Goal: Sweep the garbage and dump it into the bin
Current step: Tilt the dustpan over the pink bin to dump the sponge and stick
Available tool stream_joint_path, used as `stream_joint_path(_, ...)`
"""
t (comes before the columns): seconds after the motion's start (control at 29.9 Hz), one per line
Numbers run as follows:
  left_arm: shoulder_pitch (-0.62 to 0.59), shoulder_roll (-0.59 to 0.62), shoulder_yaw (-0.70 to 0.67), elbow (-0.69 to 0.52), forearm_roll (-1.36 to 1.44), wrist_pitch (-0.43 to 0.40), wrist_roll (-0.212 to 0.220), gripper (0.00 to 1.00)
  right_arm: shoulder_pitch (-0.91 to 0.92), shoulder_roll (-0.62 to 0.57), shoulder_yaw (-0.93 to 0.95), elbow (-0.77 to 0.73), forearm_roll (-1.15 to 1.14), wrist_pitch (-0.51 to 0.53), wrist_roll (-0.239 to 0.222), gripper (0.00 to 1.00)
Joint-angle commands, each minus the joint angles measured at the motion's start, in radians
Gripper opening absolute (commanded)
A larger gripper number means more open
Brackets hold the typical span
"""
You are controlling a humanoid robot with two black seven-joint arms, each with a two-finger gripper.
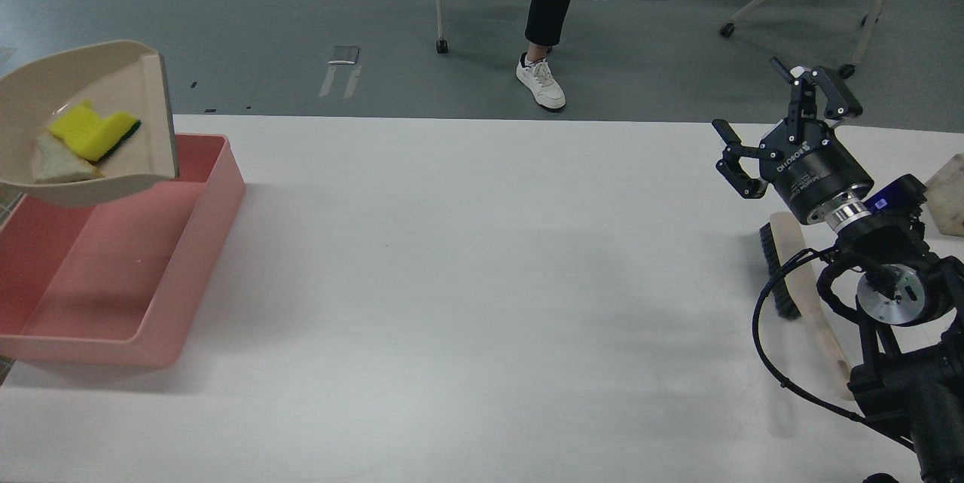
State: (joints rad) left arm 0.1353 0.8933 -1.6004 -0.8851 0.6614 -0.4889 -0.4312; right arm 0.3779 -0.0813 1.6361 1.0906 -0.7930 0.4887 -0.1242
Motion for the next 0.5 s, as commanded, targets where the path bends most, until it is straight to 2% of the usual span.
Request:
stream_joint_path(0.0,0.015,0.016,-0.001,0.035,0.0,0.0,-0.01,0.09,-0.002,0.0,-0.001,0.0,0.0,0.0,0.0,0.99)
stream_joint_path(0.07,0.015,0.024,-0.001,0.064,0.003,0.0,-0.017,0.09,-0.004,0.002,-0.001,0.0,0.001,0.0,0.0,0.99)
stream_joint_path(0.2,0.021,0.058,0.003,0.084,0.017,0.0,-0.057,0.09,-0.007,0.0,-0.001,0.0,0.0,0.0,0.0,0.99)
stream_joint_path(0.3,0.03,0.082,0.013,0.144,0.035,0.0,-0.057,0.09,-0.005,0.002,-0.001,0.0,0.001,0.0,0.0,0.99)
stream_joint_path(0.47,0.036,0.082,0.013,0.16,0.09,0.0,-0.057,0.08,-0.005,0.0,-0.001,0.0,0.001,0.0,0.0,0.99)
